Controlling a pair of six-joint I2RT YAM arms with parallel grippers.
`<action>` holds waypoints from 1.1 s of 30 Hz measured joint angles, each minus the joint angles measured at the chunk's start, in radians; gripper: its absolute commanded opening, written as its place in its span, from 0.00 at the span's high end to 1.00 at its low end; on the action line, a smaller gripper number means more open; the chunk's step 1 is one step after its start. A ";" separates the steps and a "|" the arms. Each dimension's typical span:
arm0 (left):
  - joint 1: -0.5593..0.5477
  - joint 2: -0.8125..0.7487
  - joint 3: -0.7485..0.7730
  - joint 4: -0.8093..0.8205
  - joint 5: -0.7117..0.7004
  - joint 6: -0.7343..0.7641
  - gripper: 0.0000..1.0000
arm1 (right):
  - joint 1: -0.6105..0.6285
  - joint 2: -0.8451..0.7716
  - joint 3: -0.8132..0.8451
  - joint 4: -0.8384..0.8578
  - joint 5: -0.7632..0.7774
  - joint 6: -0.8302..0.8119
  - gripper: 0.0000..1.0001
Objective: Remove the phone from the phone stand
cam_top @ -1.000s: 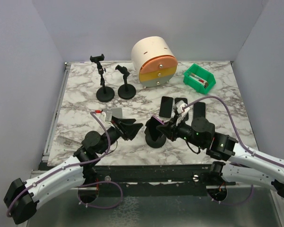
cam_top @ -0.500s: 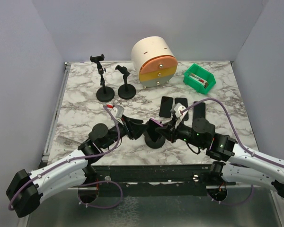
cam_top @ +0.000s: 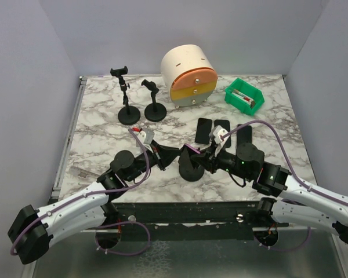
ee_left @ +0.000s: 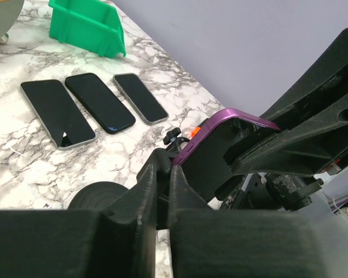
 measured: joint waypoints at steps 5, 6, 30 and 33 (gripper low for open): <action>0.000 0.026 0.014 0.001 -0.010 0.011 1.00 | -0.014 0.004 0.000 0.005 -0.026 -0.013 1.00; -0.001 0.031 0.016 0.001 -0.012 0.013 1.00 | -0.016 0.005 0.000 0.006 -0.028 -0.016 1.00; -0.010 0.006 0.060 -0.099 -0.054 0.085 0.39 | -0.031 -0.039 0.025 -0.098 -0.113 -0.157 1.00; 0.002 -0.059 0.060 -0.106 -0.055 0.149 0.35 | 0.003 -0.036 0.067 -0.148 -0.225 -0.161 1.00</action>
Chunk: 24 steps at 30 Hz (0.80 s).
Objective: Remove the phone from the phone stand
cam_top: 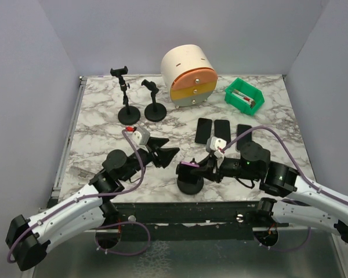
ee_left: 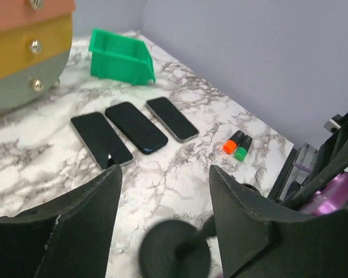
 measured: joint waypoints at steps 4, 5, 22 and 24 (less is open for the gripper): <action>0.006 -0.080 0.018 -0.018 0.081 0.107 0.32 | 0.019 0.020 0.080 -0.066 -0.132 0.002 1.00; 0.006 -0.092 0.029 -0.025 0.122 0.136 0.31 | 0.021 0.029 0.101 -0.079 -0.158 0.002 1.00; 0.005 -0.100 0.386 -0.406 0.651 0.298 0.17 | 0.020 0.137 0.267 -0.327 -0.217 -0.163 1.00; 0.005 -0.062 0.387 -0.427 0.696 0.285 0.20 | 0.020 0.154 0.280 -0.347 -0.227 -0.177 1.00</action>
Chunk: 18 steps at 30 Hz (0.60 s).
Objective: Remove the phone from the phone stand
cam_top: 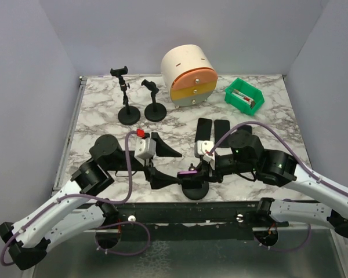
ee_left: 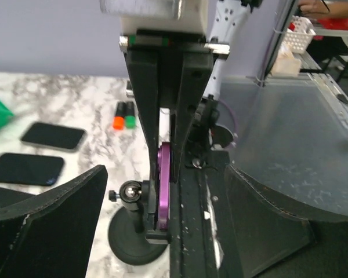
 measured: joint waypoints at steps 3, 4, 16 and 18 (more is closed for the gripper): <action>0.000 0.050 0.000 -0.030 0.048 -0.015 0.26 | 0.000 0.024 0.029 -0.015 -0.019 -0.012 1.00; 0.000 0.062 0.000 -0.043 0.058 -0.016 0.28 | 0.000 0.031 0.039 -0.019 -0.027 -0.016 1.00; 0.000 0.159 0.003 -0.138 0.099 -0.003 0.72 | 0.000 0.051 0.084 -0.024 -0.064 -0.028 1.00; 0.000 0.167 0.013 -0.143 0.109 -0.001 0.89 | -0.003 0.053 0.084 -0.024 -0.062 -0.031 1.00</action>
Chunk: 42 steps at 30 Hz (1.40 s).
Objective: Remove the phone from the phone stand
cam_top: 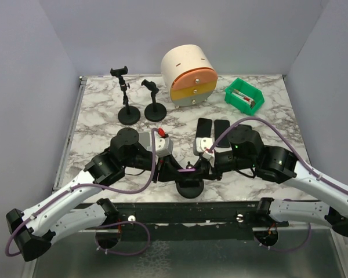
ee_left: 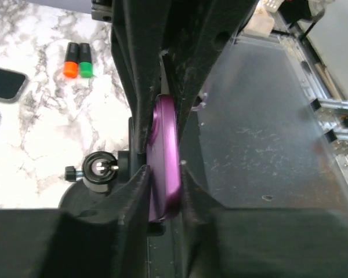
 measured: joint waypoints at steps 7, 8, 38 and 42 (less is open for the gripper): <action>-0.001 0.002 0.008 0.013 -0.006 0.033 1.00 | -0.014 0.001 0.000 0.002 0.023 0.043 0.51; -0.001 -0.005 0.002 0.024 -0.022 0.023 1.00 | -0.013 0.000 -0.002 0.009 0.029 0.043 0.41; -0.503 0.406 0.128 0.235 -1.760 -0.394 1.00 | -0.001 -0.346 -0.454 0.514 0.861 0.341 0.07; -0.505 0.426 0.144 0.229 -1.854 -0.405 1.00 | -0.001 -0.349 -0.503 0.559 0.802 0.314 0.07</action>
